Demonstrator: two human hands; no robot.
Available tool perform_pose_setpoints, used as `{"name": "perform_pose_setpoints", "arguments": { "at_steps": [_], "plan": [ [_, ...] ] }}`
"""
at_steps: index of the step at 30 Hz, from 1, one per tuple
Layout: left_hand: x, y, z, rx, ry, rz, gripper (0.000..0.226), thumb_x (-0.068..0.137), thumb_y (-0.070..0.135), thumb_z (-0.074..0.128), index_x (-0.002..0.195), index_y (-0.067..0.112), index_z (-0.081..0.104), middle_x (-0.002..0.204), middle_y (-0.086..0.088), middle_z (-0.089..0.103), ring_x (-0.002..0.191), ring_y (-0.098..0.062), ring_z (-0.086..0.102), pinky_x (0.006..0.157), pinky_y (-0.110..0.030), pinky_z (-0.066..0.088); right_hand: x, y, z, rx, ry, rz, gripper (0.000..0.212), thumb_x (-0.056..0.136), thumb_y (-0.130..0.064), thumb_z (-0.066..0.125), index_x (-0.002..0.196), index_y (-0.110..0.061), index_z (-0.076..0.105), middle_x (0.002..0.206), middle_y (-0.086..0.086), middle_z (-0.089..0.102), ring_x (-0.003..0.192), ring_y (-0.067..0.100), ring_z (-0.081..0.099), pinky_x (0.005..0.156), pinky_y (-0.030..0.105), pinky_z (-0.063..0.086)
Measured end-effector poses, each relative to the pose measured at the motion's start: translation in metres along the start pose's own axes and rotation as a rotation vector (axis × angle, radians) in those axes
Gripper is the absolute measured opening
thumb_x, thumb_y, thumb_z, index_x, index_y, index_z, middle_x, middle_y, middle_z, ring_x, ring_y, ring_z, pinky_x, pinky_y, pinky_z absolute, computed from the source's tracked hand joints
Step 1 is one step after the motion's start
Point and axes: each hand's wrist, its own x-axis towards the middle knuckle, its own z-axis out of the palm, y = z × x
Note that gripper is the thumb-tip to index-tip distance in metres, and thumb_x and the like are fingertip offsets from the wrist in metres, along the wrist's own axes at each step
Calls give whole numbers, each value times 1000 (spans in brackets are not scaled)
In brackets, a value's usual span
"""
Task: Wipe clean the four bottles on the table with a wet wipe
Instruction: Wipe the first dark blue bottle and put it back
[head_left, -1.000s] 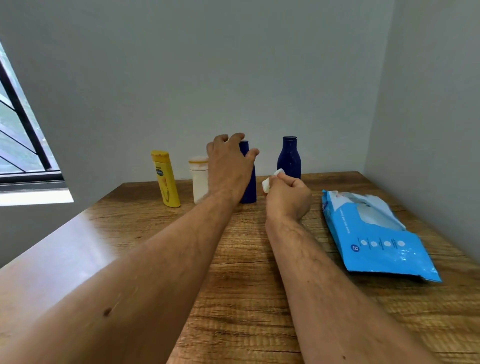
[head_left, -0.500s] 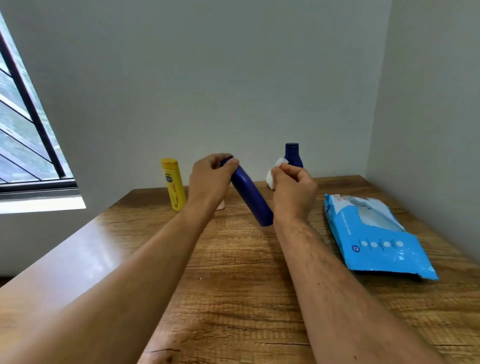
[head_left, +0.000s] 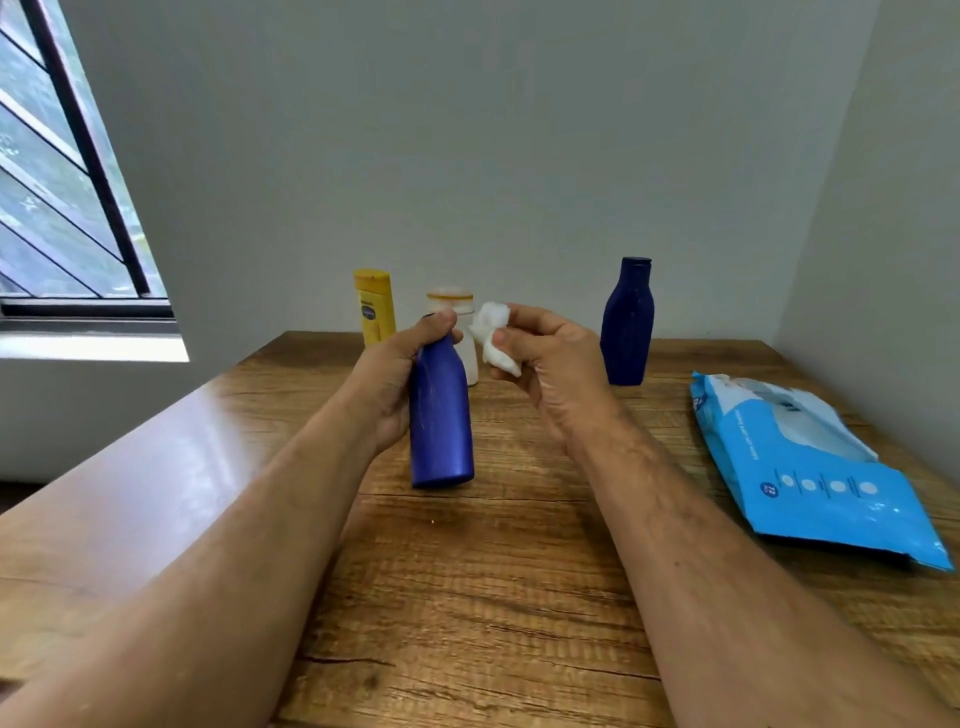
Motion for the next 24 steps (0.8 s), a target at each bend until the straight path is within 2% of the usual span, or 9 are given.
{"name": "perform_pose_setpoints", "arguments": {
  "at_steps": [4, 8, 11, 13, 16, 19, 22, 24],
  "plan": [
    [5, -3, 2, -76, 3, -29, 32, 83, 33, 79, 104, 11, 68, 92, -8, 71, 76, -21, 67, 67, -33, 60, 1, 5, 0, -104, -22, -16, 17, 84, 4, 69, 91, -10, 75, 88, 6, 76, 79, 18, 70, 64, 28, 54],
    [7, -3, -2, -150, -15, -11, 36, 94, 37, 66, 113, 7, 64, 101, -13, 72, 89, -25, 69, 86, -42, 59, 1, 12, 3, -331, -17, -61, 14, 84, -4, 73, 92, -15, 76, 94, 5, 75, 89, 19, 71, 78, 35, 59],
    [6, -4, -5, -158, -48, 5, 29, 101, 29, 57, 116, 5, 62, 110, -17, 70, 95, -29, 69, 82, -45, 60, -5, 13, 6, -462, -21, -97, 12, 85, -13, 74, 96, -18, 77, 98, -1, 74, 94, 14, 69, 80, 29, 59],
    [4, -7, -5, -135, -55, 6, 25, 100, 29, 58, 110, 7, 64, 107, -16, 71, 94, -28, 69, 85, -45, 58, -10, 12, 6, -512, -39, -134, 15, 86, -16, 73, 100, -22, 76, 100, -6, 73, 94, 6, 68, 76, 17, 56],
    [1, -9, -6, -97, -39, -5, 32, 98, 38, 60, 108, 9, 68, 99, -12, 73, 82, -25, 70, 77, -39, 57, -14, 13, 8, -661, -59, -203, 21, 88, -16, 72, 108, -24, 75, 102, -15, 71, 90, -8, 64, 70, 0, 46],
    [2, -9, -7, -140, -19, 37, 34, 99, 39, 59, 106, 7, 70, 94, -9, 74, 80, -22, 69, 79, -38, 57, -16, 12, 7, -752, -86, -246, 17, 85, -16, 76, 100, -24, 78, 96, -14, 73, 85, -9, 64, 69, 0, 45],
    [4, -8, -9, -205, 43, 109, 38, 97, 36, 61, 113, 3, 67, 97, -11, 74, 86, -23, 70, 81, -38, 60, -21, 13, 9, -832, -197, -249, 6, 81, -19, 79, 88, -20, 79, 86, -11, 73, 82, -5, 65, 65, 3, 46],
    [6, -7, -13, -208, 91, 135, 41, 96, 38, 62, 117, 3, 66, 101, -12, 75, 91, -24, 71, 81, -38, 60, -24, 15, 11, -925, -282, -218, 3, 81, -20, 80, 83, -22, 79, 88, -13, 70, 83, -4, 63, 65, 5, 47]
  ]
}}
